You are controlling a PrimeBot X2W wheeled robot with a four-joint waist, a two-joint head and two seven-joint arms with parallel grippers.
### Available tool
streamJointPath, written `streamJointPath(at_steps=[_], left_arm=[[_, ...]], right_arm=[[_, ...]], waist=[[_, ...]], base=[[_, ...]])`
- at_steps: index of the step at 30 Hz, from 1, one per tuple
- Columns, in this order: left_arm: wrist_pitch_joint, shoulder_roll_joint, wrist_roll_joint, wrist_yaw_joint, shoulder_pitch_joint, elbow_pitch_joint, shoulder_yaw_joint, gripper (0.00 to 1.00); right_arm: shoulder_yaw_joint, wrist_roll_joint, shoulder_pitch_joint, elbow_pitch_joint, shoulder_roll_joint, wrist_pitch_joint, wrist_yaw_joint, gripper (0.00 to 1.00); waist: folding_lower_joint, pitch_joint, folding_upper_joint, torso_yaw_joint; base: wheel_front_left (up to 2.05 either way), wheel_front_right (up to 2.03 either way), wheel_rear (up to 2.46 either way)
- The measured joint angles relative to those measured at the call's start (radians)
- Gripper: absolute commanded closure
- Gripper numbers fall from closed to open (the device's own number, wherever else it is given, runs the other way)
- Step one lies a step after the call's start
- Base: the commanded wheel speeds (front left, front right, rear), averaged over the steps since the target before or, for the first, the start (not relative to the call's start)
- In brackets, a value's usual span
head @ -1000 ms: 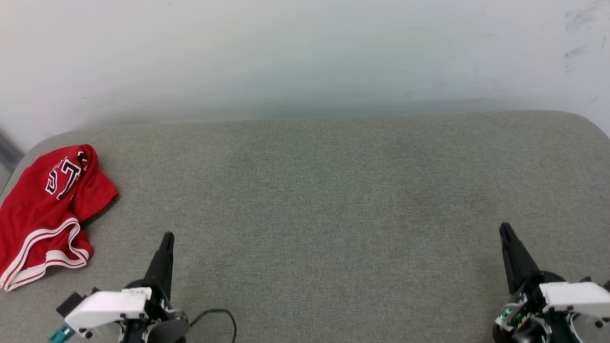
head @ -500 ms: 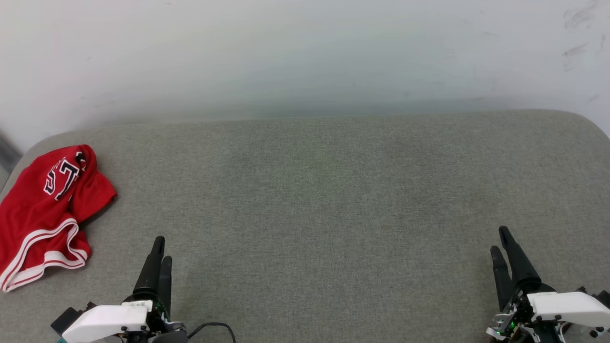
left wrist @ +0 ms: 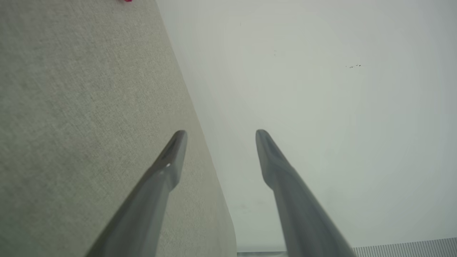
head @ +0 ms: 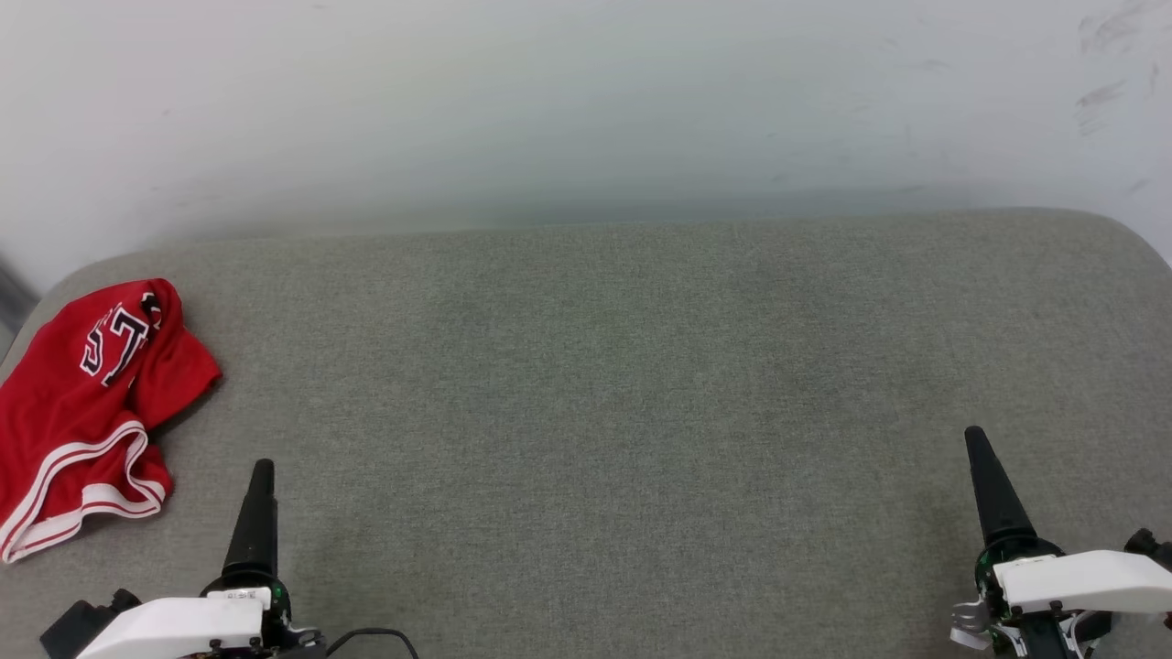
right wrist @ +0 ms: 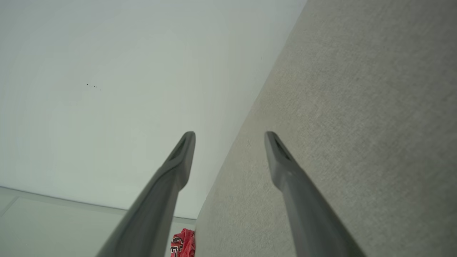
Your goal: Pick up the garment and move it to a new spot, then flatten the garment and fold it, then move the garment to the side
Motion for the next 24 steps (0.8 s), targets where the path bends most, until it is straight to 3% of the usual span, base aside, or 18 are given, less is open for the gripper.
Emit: streamJointPath(at_steps=[16, 21, 24], left_arm=[[-0.058, 0.000, 0.303, 0.000, 0.017, -0.130, 0.029, 0.00], [-0.073, 0.001, 0.455, 0.016, 0.025, -0.201, 0.009, 0.00], [-0.082, 0.001, 0.553, 0.050, 0.026, -0.242, -0.033, 0.00]], right_arm=[[0.040, -0.442, -0.001, -0.150, 0.000, -0.057, 0.000, 0.00], [0.063, -0.548, -0.001, -0.180, 0.000, -0.073, 0.000, 0.00], [0.075, -0.624, -0.001, -0.198, 0.000, -0.082, 0.000, 0.00]], waist=[[0.0002, 0.006, 0.0000, -0.001], [0.0002, 0.009, 0.0000, -0.003], [0.0002, 0.013, 0.0000, -0.005]], base=[[0.00, 0.00, 0.00], [0.00, 0.00, 0.00], [0.00, 0.00, 0.00]])
